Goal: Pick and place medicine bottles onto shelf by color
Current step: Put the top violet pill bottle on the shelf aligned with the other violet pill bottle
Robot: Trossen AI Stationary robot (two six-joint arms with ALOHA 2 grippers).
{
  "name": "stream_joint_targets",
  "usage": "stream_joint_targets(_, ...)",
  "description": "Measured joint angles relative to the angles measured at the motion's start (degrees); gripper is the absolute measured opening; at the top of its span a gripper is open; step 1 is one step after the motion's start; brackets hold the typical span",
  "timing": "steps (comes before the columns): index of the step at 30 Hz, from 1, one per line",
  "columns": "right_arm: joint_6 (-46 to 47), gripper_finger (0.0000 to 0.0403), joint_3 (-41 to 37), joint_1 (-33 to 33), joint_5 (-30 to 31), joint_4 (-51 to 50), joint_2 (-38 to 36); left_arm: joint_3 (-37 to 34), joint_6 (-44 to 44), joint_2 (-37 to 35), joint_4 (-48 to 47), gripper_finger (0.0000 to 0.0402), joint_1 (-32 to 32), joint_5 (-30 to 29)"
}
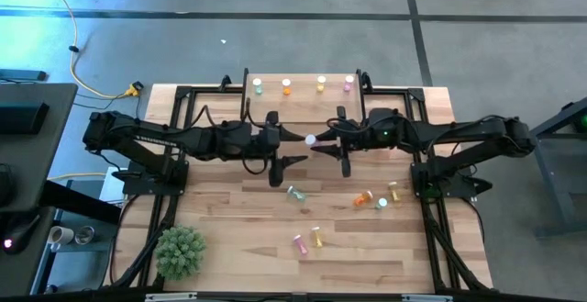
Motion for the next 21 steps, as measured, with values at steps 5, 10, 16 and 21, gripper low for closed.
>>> stream_joint_targets(5, -0.1, 0.0083, 0.0, 0.0, -2.8, 0.7, -1.8, 0.0, 0.0, 0.0, 4.0, 0.0227, 0.0, 0.0)
stream_joint_targets(10, 0.1, 0.0083, 0.0, 0.5, -4.3, 2.6, -2.1, 0.0, 0.0, 0.0, 7.2, 0.0227, 0.0, 0.5)
stream_joint_targets(16, 0.1, 0.0083, 0.0, 2.1, -4.3, 7.3, -1.6, 0.0, 0.0, 0.0, 10.3, 0.0227, 0.0, 3.4)
stream_joint_targets(21, -0.2, 0.0083, 0.0, 3.2, -3.4, 10.7, -0.8, 0.0, 0.0, 0.6, 13.1, 0.0227, 0.0, 5.3)
